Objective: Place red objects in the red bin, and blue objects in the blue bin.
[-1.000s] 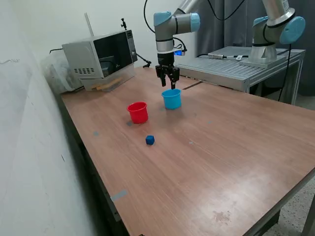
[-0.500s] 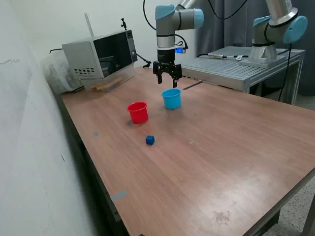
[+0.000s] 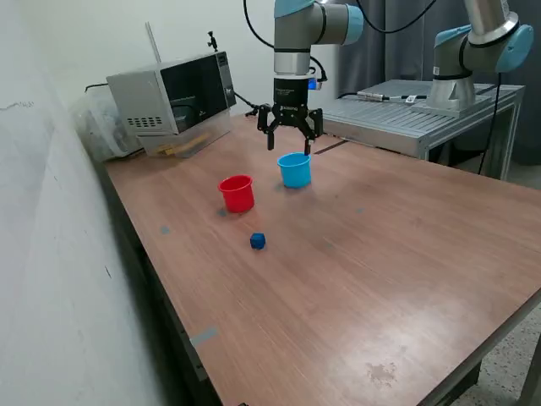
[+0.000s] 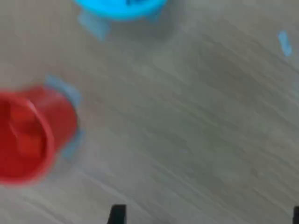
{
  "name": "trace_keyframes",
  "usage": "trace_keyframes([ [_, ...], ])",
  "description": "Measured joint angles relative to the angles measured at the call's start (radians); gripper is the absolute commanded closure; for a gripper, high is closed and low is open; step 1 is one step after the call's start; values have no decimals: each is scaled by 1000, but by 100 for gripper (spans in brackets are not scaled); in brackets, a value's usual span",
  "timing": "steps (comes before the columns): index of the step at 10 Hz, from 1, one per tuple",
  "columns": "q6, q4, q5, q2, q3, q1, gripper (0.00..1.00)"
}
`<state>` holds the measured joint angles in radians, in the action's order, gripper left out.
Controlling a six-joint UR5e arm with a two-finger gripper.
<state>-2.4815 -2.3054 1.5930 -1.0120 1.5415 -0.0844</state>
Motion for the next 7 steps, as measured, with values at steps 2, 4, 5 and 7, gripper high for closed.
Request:
trace_keyframes([
  [2,39,31,0,76,-97,47,0],
  [4,55,64,0,174,-207,74,0],
  [5,60,78,1,232,-265,79,0],
  [7,67,101,1,335,-362,78,0],
])
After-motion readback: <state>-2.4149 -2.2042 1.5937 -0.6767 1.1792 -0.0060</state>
